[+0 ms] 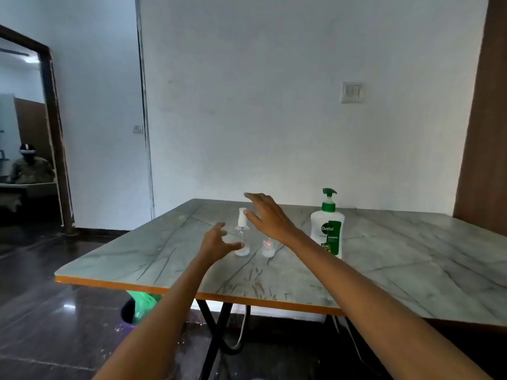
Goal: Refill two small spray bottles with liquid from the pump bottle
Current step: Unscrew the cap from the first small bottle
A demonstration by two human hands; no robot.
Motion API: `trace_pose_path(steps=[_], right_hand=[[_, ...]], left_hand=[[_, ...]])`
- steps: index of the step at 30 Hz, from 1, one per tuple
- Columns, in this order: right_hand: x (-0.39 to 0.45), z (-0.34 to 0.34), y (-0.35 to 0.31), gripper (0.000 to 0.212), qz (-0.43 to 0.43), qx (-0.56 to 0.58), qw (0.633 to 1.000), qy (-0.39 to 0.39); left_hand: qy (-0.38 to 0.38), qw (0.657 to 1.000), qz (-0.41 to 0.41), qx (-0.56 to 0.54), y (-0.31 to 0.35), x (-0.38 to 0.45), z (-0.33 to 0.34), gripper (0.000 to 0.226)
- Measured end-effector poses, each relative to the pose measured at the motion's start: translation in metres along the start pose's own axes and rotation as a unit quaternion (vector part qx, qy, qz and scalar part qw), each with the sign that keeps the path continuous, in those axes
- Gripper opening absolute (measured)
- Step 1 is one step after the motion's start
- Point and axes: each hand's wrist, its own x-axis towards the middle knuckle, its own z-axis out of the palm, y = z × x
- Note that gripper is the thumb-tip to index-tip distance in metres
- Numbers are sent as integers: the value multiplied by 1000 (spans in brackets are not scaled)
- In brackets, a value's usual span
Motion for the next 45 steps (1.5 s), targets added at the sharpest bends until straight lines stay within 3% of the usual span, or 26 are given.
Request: trace_pose_path(steps=[3, 6, 10, 16, 22, 27, 30, 32, 41, 45], right_hand=[[23, 13, -5, 44, 63, -21, 996, -60], [36, 22, -10, 38, 110, -27, 989, -98], [34, 17, -14, 30, 107, 6, 988, -113], [10, -17, -15, 28, 109, 99, 977, -153], [-22, -50, -2, 29, 137, 80, 971, -177], [-37, -70, 9, 25, 164, 69, 969, -171], [-38, -76, 12, 27, 176, 13, 966, -190], [-37, -75, 12, 29, 178, -32, 964, -195], [-27, -83, 14, 26, 146, -105, 947, -265], [-27, -84, 16, 32, 168, -123, 945, -253]], left_hand=[[-25, 999, 18, 15, 7, 11, 2, 83], [-18, 999, 38, 11, 12, 23, 8, 64], [-6, 997, 76, 25, 13, 23, 8, 40], [-60, 991, 117, -17, 25, -3, -5, 40], [-159, 979, 121, -46, 57, -29, 18, 38], [-135, 983, 114, -42, 74, -33, 48, 43], [-116, 987, 110, -12, 84, -33, 60, 32], [-109, 988, 113, -6, 89, -32, 65, 38], [-171, 979, 105, -30, 91, -19, 69, 28], [-170, 979, 108, -29, 91, -19, 70, 32]])
